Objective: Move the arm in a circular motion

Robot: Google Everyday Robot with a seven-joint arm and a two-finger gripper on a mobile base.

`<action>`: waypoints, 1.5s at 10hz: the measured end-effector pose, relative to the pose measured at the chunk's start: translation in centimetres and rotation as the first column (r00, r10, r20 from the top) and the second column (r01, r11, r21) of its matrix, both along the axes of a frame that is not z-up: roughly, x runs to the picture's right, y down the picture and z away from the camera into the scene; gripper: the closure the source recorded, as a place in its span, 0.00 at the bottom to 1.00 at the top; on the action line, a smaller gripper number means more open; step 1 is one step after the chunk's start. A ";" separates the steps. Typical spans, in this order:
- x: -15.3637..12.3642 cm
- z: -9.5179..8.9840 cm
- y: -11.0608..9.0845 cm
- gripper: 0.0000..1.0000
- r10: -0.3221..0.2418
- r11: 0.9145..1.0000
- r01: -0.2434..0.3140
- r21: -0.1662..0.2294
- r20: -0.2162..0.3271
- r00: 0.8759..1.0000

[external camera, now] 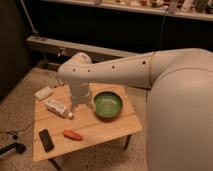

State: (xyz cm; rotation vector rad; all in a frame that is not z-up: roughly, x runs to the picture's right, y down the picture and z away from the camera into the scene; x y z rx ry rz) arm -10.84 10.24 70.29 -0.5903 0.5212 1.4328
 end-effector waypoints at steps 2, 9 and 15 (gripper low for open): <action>0.0 0.0 0.0 0.35 0.000 1.000 0.000 0.000 0.000 1.000; 0.0 0.0 0.0 0.35 0.000 1.000 0.000 0.000 0.000 1.000; 0.1 0.2 -0.8 0.35 -0.024 0.999 0.025 0.035 -0.040 0.999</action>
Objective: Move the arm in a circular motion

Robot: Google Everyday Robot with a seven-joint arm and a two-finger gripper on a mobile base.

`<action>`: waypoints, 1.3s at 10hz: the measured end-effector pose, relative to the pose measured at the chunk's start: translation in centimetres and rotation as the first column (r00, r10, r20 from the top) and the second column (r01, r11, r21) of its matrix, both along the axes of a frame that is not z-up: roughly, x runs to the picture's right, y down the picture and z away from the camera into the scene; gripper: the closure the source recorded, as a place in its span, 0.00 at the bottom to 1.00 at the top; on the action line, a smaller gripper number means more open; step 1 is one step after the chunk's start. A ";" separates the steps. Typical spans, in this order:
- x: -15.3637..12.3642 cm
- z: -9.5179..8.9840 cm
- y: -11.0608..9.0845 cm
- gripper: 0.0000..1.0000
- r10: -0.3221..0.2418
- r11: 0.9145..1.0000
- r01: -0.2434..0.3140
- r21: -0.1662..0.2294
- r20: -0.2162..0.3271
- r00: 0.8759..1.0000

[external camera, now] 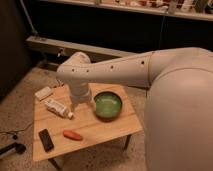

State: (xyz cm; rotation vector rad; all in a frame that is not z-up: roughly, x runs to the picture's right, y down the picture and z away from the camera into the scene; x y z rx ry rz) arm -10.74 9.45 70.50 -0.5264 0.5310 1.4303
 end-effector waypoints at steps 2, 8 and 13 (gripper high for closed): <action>0.0 0.2 -0.1 0.35 -0.003 1.000 0.003 0.006 -0.016 1.000; 3.0 1.2 -0.3 0.35 0.036 0.999 -0.035 0.012 -0.097 0.995; 7.2 2.5 -2.3 0.35 0.120 0.993 -0.115 0.036 -0.172 0.978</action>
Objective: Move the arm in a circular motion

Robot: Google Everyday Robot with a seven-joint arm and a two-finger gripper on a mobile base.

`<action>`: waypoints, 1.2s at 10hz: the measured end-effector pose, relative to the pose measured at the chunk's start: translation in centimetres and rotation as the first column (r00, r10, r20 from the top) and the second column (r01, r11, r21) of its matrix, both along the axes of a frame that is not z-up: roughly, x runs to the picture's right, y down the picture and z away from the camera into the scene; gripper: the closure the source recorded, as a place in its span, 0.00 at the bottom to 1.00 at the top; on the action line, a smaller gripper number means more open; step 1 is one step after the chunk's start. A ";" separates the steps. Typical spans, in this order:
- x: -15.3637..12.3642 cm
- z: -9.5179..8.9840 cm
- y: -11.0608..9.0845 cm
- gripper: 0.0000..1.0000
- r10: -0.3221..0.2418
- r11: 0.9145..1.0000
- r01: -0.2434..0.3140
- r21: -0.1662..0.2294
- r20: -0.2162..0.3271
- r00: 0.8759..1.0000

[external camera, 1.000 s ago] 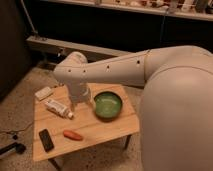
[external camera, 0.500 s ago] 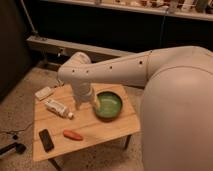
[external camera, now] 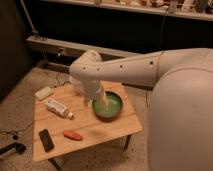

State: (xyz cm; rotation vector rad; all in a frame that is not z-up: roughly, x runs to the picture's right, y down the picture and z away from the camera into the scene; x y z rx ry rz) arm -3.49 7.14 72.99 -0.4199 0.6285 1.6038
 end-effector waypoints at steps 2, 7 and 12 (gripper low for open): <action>1.2 0.8 -2.2 0.35 0.015 1.000 -0.015 0.024 -0.014 1.000; 0.4 3.2 -11.1 0.35 0.013 0.991 -0.011 0.132 -0.017 1.000; -6.8 3.8 -19.3 0.35 -0.115 0.962 0.102 0.252 0.034 0.993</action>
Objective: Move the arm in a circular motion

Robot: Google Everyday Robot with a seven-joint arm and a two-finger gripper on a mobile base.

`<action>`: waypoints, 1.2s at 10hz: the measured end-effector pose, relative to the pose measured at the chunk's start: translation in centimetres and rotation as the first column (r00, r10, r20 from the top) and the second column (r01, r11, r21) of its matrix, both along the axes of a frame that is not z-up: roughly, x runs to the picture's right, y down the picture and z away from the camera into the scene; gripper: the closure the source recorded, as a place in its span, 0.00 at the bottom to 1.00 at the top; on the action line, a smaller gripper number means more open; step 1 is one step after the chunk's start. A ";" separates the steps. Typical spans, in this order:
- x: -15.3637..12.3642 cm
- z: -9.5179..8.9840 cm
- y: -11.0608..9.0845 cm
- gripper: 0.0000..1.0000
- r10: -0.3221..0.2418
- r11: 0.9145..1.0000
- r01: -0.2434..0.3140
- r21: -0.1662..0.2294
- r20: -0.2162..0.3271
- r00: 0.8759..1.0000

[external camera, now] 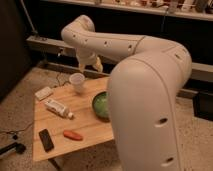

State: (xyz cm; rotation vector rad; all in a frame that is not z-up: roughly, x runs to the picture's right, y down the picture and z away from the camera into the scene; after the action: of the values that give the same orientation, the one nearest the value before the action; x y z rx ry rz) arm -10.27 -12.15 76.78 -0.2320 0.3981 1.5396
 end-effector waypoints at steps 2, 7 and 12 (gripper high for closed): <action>-5.4 -0.3 -1.1 0.35 -0.085 0.996 0.084 0.021 0.060 0.995; -15.8 -1.7 4.6 0.35 -0.313 0.946 0.323 -0.018 0.203 0.928; -18.7 -5.3 16.4 0.35 -0.466 0.850 0.521 -0.076 0.350 0.813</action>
State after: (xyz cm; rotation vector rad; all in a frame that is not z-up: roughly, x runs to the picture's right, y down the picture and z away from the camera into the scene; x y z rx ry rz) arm -28.92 4.30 71.45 -0.4666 0.2991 0.9275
